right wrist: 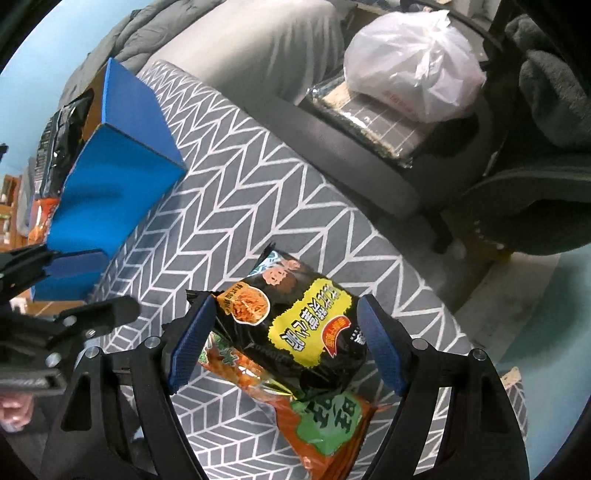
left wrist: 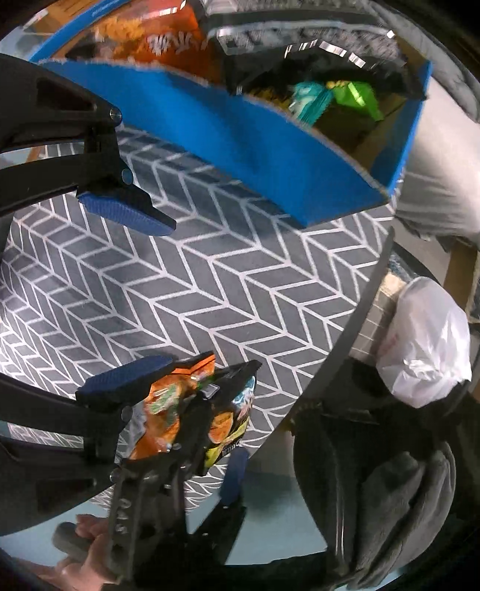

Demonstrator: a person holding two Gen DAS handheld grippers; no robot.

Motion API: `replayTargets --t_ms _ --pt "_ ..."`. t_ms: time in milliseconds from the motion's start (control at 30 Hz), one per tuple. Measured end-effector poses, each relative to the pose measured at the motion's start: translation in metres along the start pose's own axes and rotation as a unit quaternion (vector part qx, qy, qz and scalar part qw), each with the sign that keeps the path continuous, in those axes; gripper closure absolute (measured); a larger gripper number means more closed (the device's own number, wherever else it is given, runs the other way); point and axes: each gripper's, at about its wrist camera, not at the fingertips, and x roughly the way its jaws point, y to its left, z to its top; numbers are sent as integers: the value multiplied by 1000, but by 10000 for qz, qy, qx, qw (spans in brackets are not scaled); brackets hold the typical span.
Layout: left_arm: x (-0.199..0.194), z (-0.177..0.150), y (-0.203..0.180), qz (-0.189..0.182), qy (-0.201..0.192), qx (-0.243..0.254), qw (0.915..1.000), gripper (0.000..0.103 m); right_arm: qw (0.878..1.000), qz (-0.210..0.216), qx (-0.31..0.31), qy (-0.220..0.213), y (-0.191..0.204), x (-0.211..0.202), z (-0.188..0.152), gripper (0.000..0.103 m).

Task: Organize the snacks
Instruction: 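Move both tools back over the two bags left on the table, then grasp the green-orange snack bag with the left tool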

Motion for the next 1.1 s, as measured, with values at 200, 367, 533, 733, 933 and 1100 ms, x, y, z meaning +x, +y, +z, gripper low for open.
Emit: replayTargets --t_ms 200,367,533,733,933,1100 --pt "10 -2 -5 55 117 76 9999 34 9993 174 223 241 -6 10 -12 37" --pt "12 -8 -8 68 168 262 9995 34 9971 29 581 498 -11 21 -38 54" --pt "15 -14 -5 118 255 454 9986 34 9936 229 1024 412 -8 19 -76 54" --pt "23 -25 5 103 423 485 9979 34 9836 351 1717 424 -2 24 -115 54" --pt "27 -42 15 80 520 513 9973 34 9721 535 2261 320 13 28 -145 54" --pt "25 -61 23 78 557 532 9970 33 9633 787 2560 185 27 30 -157 54"
